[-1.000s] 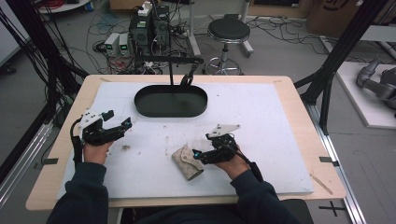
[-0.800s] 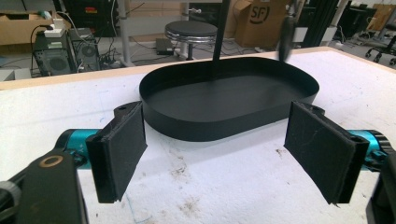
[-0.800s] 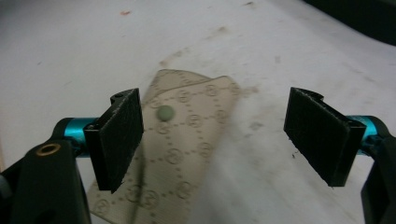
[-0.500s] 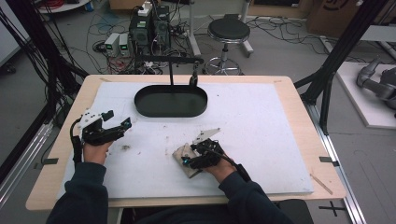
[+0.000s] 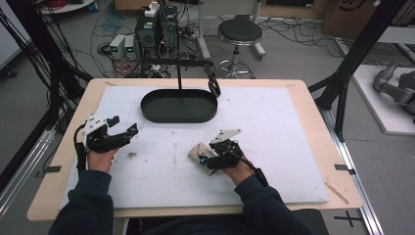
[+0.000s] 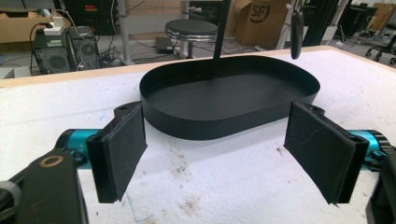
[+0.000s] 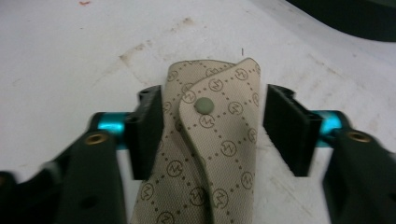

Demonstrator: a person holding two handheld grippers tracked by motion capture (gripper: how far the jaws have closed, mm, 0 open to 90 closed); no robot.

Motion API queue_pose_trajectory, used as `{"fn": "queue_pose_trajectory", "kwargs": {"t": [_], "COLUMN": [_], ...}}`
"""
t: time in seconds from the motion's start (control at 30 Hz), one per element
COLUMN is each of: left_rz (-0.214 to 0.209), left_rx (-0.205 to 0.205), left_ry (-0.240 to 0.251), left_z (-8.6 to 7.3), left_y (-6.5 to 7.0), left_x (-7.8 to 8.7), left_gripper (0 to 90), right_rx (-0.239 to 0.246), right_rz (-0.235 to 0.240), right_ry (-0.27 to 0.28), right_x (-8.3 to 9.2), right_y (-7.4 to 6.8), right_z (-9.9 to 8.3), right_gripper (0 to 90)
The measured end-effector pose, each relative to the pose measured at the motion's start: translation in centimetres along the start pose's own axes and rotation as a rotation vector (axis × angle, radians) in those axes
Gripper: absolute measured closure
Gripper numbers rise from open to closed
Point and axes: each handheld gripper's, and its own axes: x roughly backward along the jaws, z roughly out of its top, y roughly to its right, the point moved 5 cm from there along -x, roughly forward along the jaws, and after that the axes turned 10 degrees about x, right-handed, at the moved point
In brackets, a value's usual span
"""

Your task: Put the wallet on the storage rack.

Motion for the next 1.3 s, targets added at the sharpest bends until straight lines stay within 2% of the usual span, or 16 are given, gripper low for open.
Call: {"fn": "queue_pose_trajectory", "kwargs": {"t": [0.07, 0.1, 0.17, 0.43, 0.5, 0.53, 0.63, 0.73, 0.83, 0.93, 1.07, 1.3], "left_rz": [0.001, 0.000, 0.001, 0.001, 0.000, 0.000, 0.002, 0.002, 0.002, 0.004, 0.004, 0.005], "left_rx": [0.000, 0.000, 0.000, 0.000, 0.000, 0.003, 0.000, -0.001, 0.002, -0.001, 0.001, 0.000], "left_ry": [0.000, 0.000, 0.000, 0.002, 0.002, 0.004, 0.004, 0.003, 0.006, 0.003, 0.004, -0.002], "left_z": [0.0, 0.0, 0.0, 0.0, 0.0, 0.0, 0.1, 0.1, 0.1, 0.1, 0.1, 0.0], "left_y": [0.0, 0.0, 0.0, 0.0, 0.0, 0.0, -0.1, -0.1, 0.0, -0.1, -0.1, -0.1], "left_x": [0.0, 0.0, 0.0, 0.0, 0.0, 0.0, 0.1, 0.1, 0.1, 0.1, 0.1, 0.0], "left_gripper": [20.4, 20.4, 20.4, 20.4, 20.4, 20.4, 20.4, 20.4, 20.4, 20.4, 20.4, 20.4], "right_rx": [-0.004, 0.002, 0.026, 0.058, 0.049, 0.040, 0.027, 0.013, 0.031, 0.040, 0.009, 0.003], "right_rz": [-0.012, -0.018, -0.016, -0.015, 0.001, -0.001, -0.002, 0.007, 0.008, 0.010, 0.021, -0.018], "right_ry": [0.005, 0.008, 0.005, -0.108, -0.096, -0.095, -0.098, -0.098, -0.091, -0.076, -0.046, -0.003], "right_x": [-0.1, -0.2, -0.5, -2.1, -2.1, -2.0, -1.6, -1.4, -1.2, -1.1, -0.8, 0.1], "right_y": [-0.3, -0.5, -0.9, -1.3, -0.9, -0.8, -0.5, -0.2, -0.3, -0.2, 0.5, 2.2], "right_z": [0.1, 0.1, 0.1, -1.5, -1.7, -1.8, -2.0, -2.0, -1.9, -1.8, -1.5, -0.4], "right_gripper": [22.5, 20.2, 20.2, 20.1, 19.9, 20.2, 30.5, 35.9, 39.8, 42.6, 44.4, 45.1]}}
